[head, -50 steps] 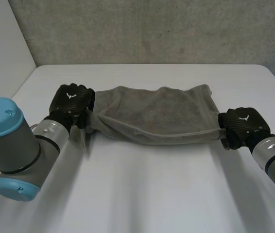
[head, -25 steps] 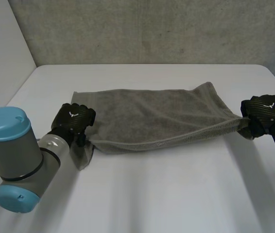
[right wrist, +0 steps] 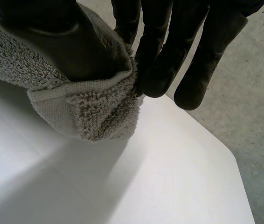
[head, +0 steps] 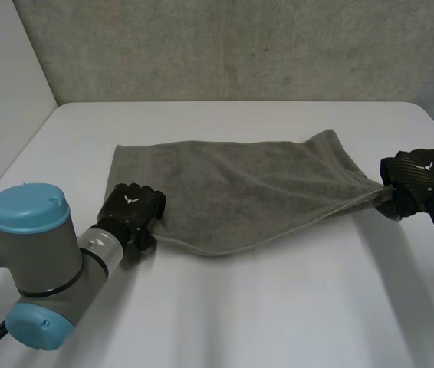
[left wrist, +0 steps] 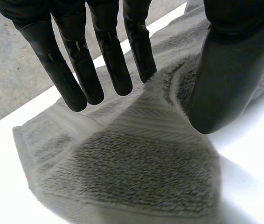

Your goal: Fold the towel.

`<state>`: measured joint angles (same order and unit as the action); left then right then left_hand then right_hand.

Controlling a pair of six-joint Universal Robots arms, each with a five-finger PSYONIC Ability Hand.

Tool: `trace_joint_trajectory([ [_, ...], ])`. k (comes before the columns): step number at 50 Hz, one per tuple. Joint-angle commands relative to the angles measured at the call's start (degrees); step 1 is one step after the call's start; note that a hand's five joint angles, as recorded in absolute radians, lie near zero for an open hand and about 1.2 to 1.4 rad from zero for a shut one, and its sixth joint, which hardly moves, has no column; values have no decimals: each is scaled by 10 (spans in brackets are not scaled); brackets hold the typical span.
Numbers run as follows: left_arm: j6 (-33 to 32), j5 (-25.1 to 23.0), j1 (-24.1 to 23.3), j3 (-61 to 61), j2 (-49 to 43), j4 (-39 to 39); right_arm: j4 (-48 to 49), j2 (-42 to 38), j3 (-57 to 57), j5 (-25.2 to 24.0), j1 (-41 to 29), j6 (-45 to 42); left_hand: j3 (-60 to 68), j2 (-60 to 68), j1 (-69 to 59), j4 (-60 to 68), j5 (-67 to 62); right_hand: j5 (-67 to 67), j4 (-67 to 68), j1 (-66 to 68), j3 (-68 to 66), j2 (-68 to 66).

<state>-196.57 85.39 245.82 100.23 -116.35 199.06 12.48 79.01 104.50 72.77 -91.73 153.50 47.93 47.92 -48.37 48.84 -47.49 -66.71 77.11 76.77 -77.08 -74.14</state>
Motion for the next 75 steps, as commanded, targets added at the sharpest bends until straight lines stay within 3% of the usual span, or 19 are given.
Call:
trace_joint_trajectory([
  [1, 22, 0, -11, -6, -1, -14, 0, -1, 2, 0, -1, -5, -63, -63, 67, -72, 158, -33, 29, 32, -29, -59],
  [20, 29, 10, -10, -55, -67, -7, -4, 4, -3, 0, 2, -6, -41, -41, 45, -50, 136, -33, 29, 32, -29, -59],
  [25, 28, 43, -2, -59, -63, -6, -4, 24, -11, 1, 28, -6, -16, -15, 20, -25, 111, -33, 29, 32, -29, -59],
  [27, 28, 71, 4, -62, -53, -9, -5, 37, -15, 0, 45, -5, 20, 20, -15, 11, 76, -33, 29, 32, -29, -59],
  [36, -3, 75, 11, -35, 31, -23, -23, 59, -18, -1, 50, -5, 158, 158, -153, 149, -62, -33, 29, 32, -29, -59],
  [38, -30, 74, 10, -15, 67, -23, -45, 68, -22, -7, 49, -5, 292, 292, -287, 283, -196, -33, 29, 32, -29, -59],
  [39, -30, 74, 10, -15, 68, -23, -45, 68, -22, -7, 49, -5, 292, 292, -288, 283, -197, -33, 29, 32, -29, -59],
  [47, -79, 29, 15, 23, 120, -33, -129, 81, -37, -71, 46, -24, 321, 321, -316, 312, -225, -33, 29, 32, -29, -59],
  [60, -79, -22, 57, 52, 259, -131, -427, 94, -105, -100, 99, -247, 321, 321, -316, 312, -225, -33, 29, 32, -29, -59],
  [62, -77, -34, 64, 52, 308, -144, -494, 113, -132, -126, 119, -277, 321, 321, -316, 312, -225, -33, 29, 32, -29, -59],
  [63, -77, -34, 64, 52, 308, -144, -494, 113, -132, -127, 119, -277, 321, 321, -316, 312, -225, -33, 29, 32, -29, -59],
  [65, -75, -39, 68, 52, 349, -150, -530, 127, -168, -185, 139, -268, 321, 321, -316, 312, -225, -33, 29, 32, -29, -59],
  [66, -75, -39, 68, 52, 349, -150, -530, 127, -168, -185, 139, -268, 321, 321, -316, 312, -225, -33, 29, 32, -29, -59],
  [68, -76, -40, 67, 51, 368, -148, -541, 136, -194, -231, 168, -254, 321, 321, -316, 312, -225, -33, 29, 32, -29, -59],
  [75, -76, -42, 69, 47, 349, -144, -537, 136, -205, -260, 185, -246, 321, 321, -316, 312, -225, -33, 29, 32, -29, -59],
])
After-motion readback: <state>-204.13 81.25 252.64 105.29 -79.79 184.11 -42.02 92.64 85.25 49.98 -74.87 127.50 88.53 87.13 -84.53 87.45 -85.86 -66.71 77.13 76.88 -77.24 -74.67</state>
